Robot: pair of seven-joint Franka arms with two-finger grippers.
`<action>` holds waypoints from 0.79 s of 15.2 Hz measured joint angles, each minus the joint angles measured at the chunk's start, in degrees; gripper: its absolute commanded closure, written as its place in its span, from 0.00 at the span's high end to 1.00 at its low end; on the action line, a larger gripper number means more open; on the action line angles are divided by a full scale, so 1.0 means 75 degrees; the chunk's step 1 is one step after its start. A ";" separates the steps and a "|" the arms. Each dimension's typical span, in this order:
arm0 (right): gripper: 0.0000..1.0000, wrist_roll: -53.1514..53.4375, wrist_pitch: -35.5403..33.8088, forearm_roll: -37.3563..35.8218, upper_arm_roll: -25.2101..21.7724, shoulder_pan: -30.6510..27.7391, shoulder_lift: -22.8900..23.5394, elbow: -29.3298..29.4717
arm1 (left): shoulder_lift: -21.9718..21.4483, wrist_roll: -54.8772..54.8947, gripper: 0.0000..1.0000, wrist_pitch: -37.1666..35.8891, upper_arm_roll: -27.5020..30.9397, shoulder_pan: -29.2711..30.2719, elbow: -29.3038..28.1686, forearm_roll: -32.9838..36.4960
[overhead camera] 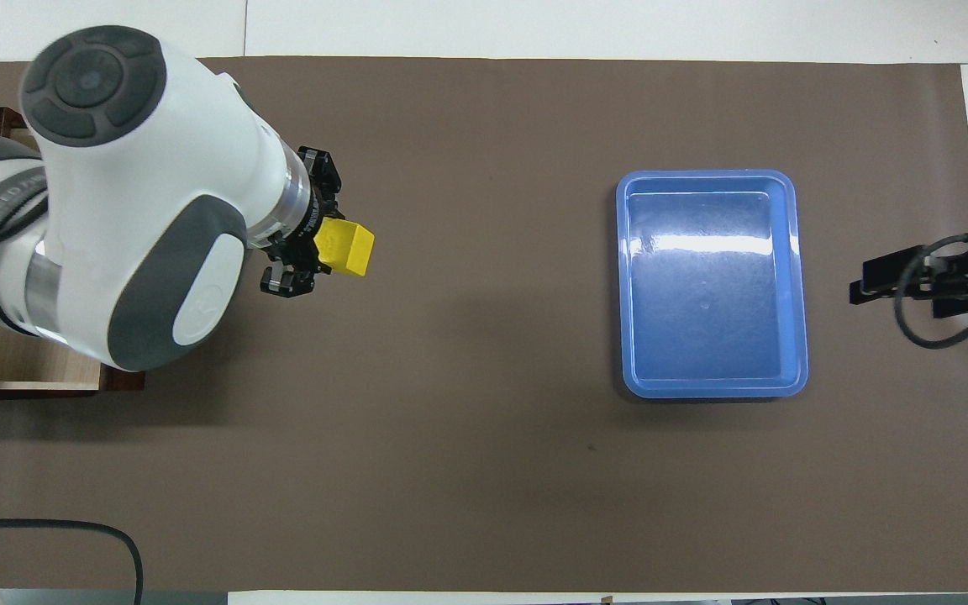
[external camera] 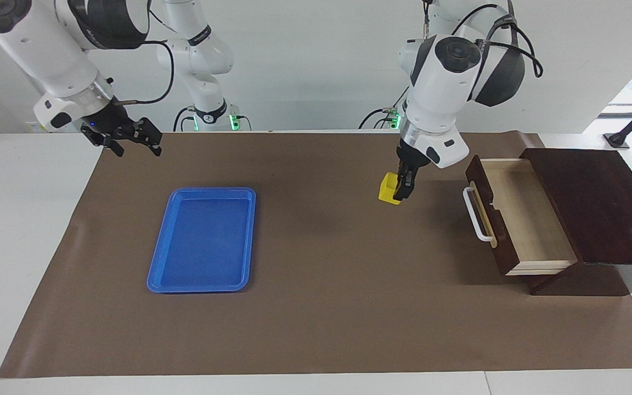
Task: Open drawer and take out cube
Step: 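Carry the cube with the left gripper while the right gripper approaches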
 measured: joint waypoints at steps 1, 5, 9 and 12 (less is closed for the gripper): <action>1.00 0.0853 0.0231 0.0249 0.0019 0.0307 -0.0136 -0.0418 | -0.0030 -0.0417 0.00 0.0234 -0.0005 -0.0176 -0.0123 -0.0012; 1.00 0.4272 0.1396 0.1601 0.0094 0.1490 -0.0021 -0.1292 | -0.0228 -0.1952 0.00 0.1030 -0.0010 -0.0903 -0.0760 -0.0020; 1.00 0.6366 0.2712 0.2884 0.0100 0.2285 0.0812 -0.1384 | -0.0485 -0.2681 0.00 0.1231 0.0005 -0.1118 -0.1209 -0.0020; 1.00 0.7131 0.3441 0.4068 0.0097 0.2592 0.1299 -0.1389 | -0.0521 -0.2902 0.00 0.1418 0.0014 -0.1161 -0.1259 -0.0021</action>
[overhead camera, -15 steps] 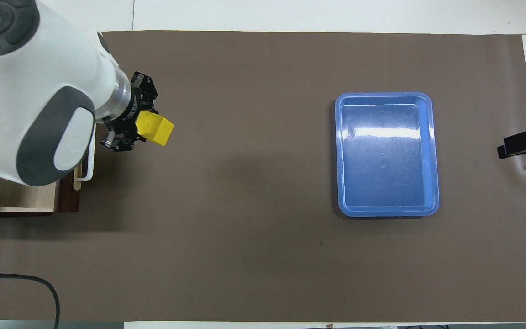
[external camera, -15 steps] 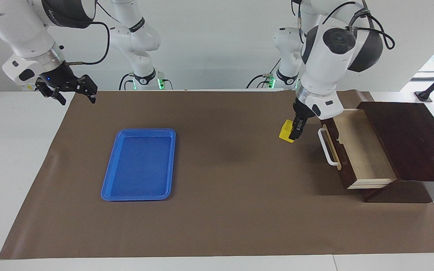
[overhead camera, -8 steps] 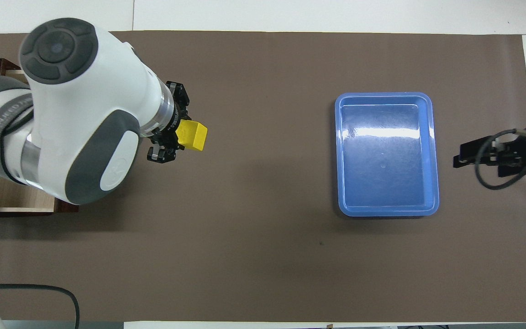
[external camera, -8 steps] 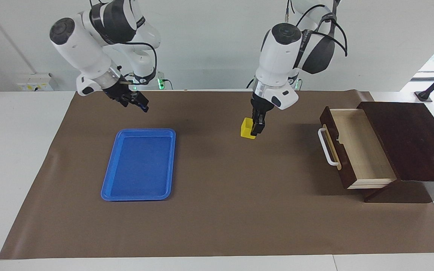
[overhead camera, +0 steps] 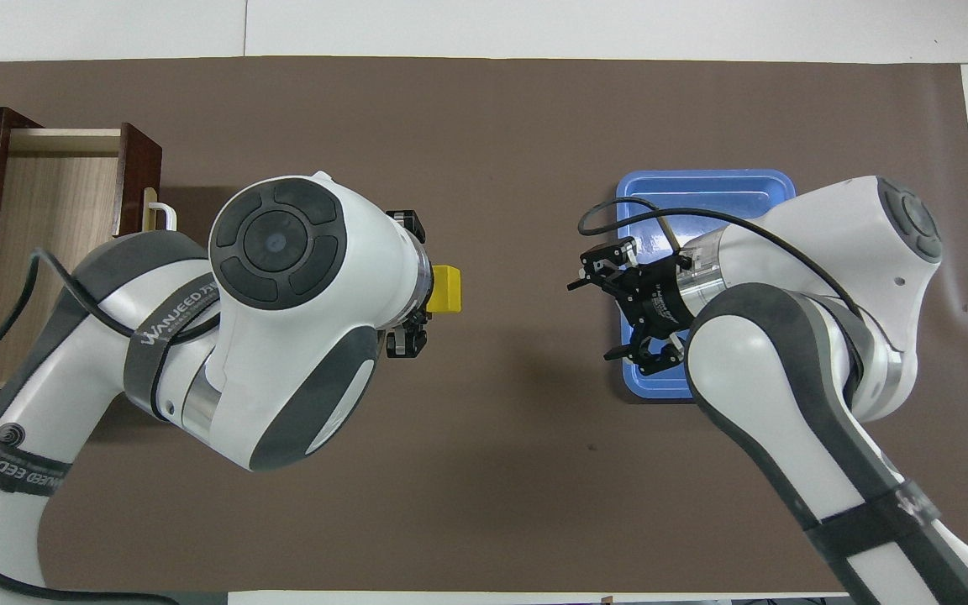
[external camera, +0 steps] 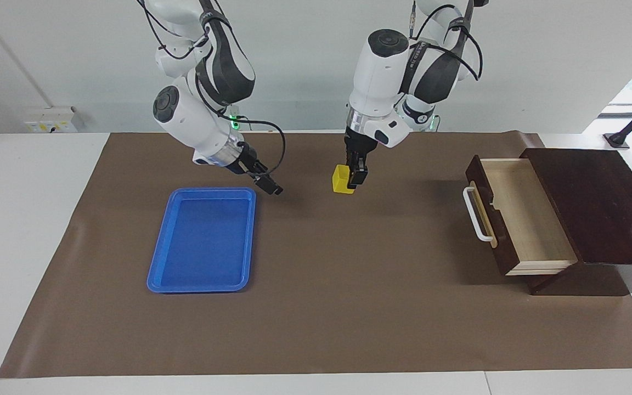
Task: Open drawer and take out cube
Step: 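Carry the cube with the left gripper while the right gripper approaches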
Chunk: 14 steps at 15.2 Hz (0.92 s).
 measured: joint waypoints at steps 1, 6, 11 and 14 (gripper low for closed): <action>1.00 0.0134 0.0145 0.0384 -0.0005 0.0080 0.0101 -0.0001 | 0.0000 -0.0051 0.00 0.0034 0.0002 -0.0045 -0.0004 0.0000; 1.00 0.0443 0.0429 0.1957 -0.0011 0.0440 0.0416 -0.0017 | 0.0011 -0.0637 0.00 0.0087 -0.0003 -0.0339 -0.0094 0.0000; 1.00 0.0446 0.0441 0.2651 -0.0014 0.0597 0.0644 -0.0016 | 0.0021 -0.1653 0.00 0.0104 0.0000 -0.0681 -0.0361 0.0127; 1.00 0.0505 0.0476 0.2657 -0.0017 0.0757 0.0644 0.0017 | 0.0022 -0.1819 0.00 0.0112 -0.0002 -0.0790 -0.0502 0.0172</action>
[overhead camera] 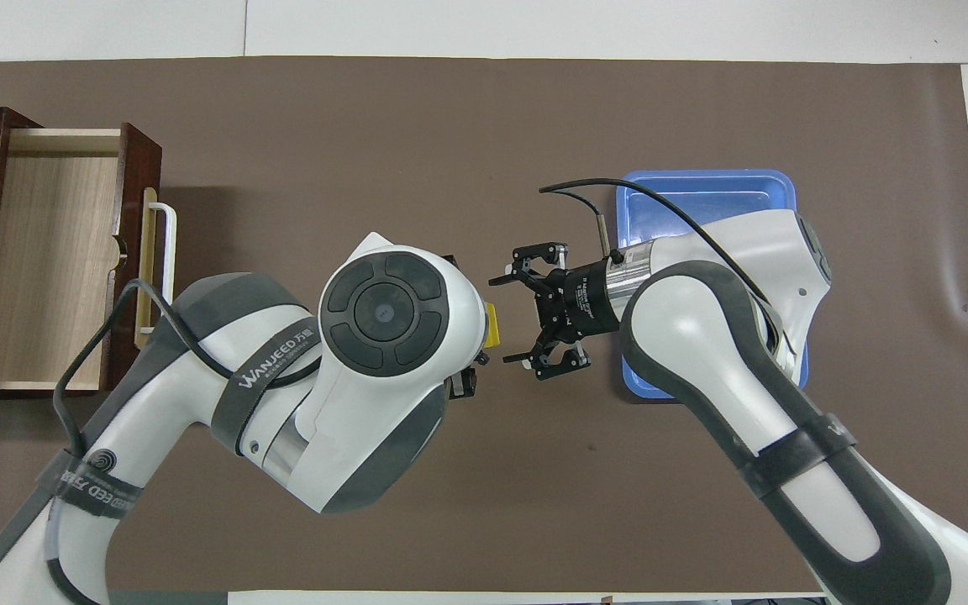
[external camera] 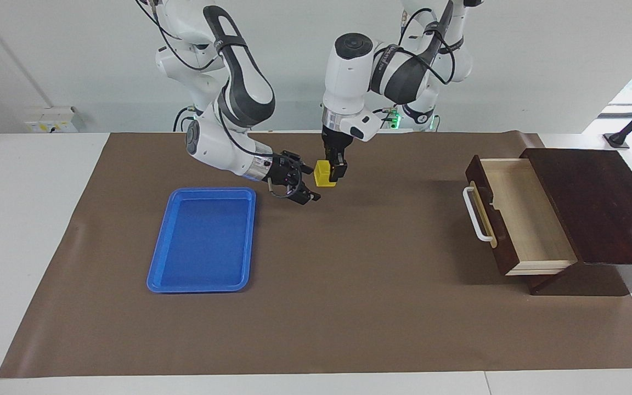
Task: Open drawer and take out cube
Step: 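Carry the cube with the left gripper while the right gripper approaches, then grasp the cube with the right gripper while the left gripper releases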
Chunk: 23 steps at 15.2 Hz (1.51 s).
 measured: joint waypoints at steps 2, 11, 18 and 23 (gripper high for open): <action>1.00 0.0023 0.0011 0.0000 0.0000 0.0123 0.0000 0.0028 | 0.0002 -0.0085 0.00 0.0001 0.0001 -0.0016 -0.0019 0.0023; 0.78 0.0034 0.0036 0.0000 -0.0011 0.0226 0.0000 0.0036 | 0.0005 -0.0125 0.00 0.0007 0.0009 -0.0017 -0.0025 0.0095; 0.00 0.0183 0.0259 0.0005 -0.0012 0.0393 0.0001 0.0037 | 0.0013 -0.0178 0.00 0.0018 0.0023 -0.0019 -0.0028 0.0126; 0.00 0.0182 0.0312 0.0006 -0.0006 0.0394 0.0002 0.0075 | 0.0012 -0.0191 1.00 0.0021 0.0022 -0.0024 0.0007 0.0235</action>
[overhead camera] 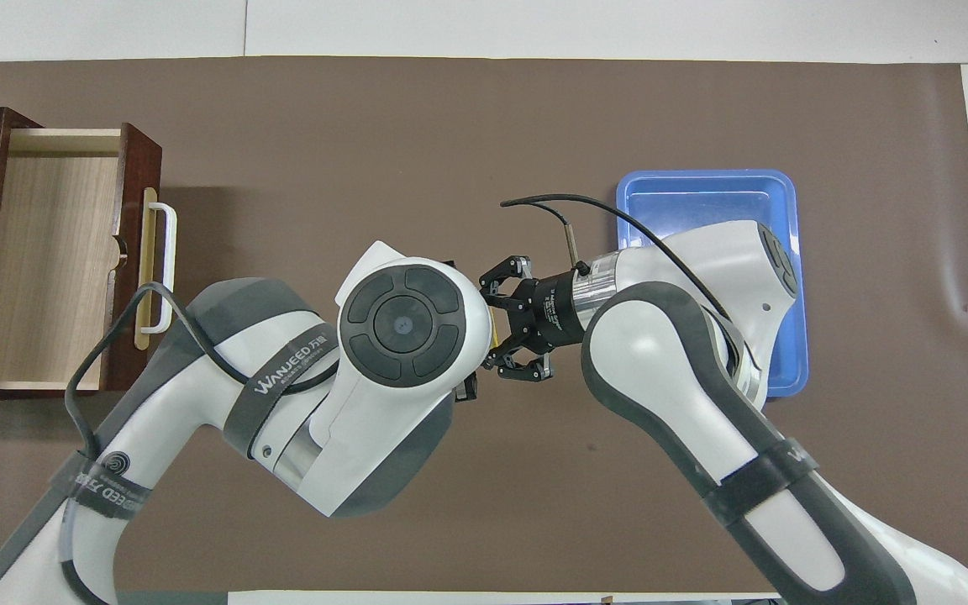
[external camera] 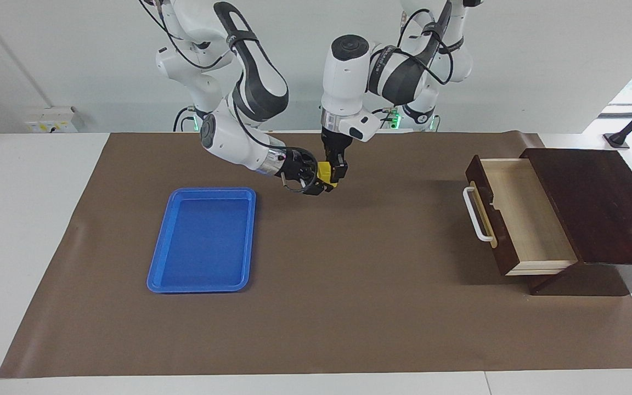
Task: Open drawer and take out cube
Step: 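Grasp the cube with the right gripper while the left gripper releases, then move the cube into the blue tray with the right gripper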
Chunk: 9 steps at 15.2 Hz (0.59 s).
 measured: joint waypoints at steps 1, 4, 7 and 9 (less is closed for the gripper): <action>0.00 0.0008 0.0006 0.0001 -0.0002 -0.0001 0.0000 0.0026 | -0.0004 0.0001 1.00 -0.0038 0.0012 0.0001 0.0009 0.0099; 0.00 0.0047 -0.0003 0.0001 -0.0060 -0.0060 0.0000 0.0109 | -0.0037 0.0353 1.00 -0.0319 0.0222 0.0209 0.0018 0.0529; 0.00 0.0063 -0.0102 0.0001 -0.0115 -0.0133 0.0002 0.0160 | -0.0076 0.1795 1.00 -0.0593 0.0302 0.1050 0.0024 0.0589; 0.00 0.0094 -0.0331 0.0001 -0.0139 -0.0459 0.0005 0.0181 | -0.0075 0.2651 1.00 -0.0629 0.0328 0.1809 -0.0006 0.0594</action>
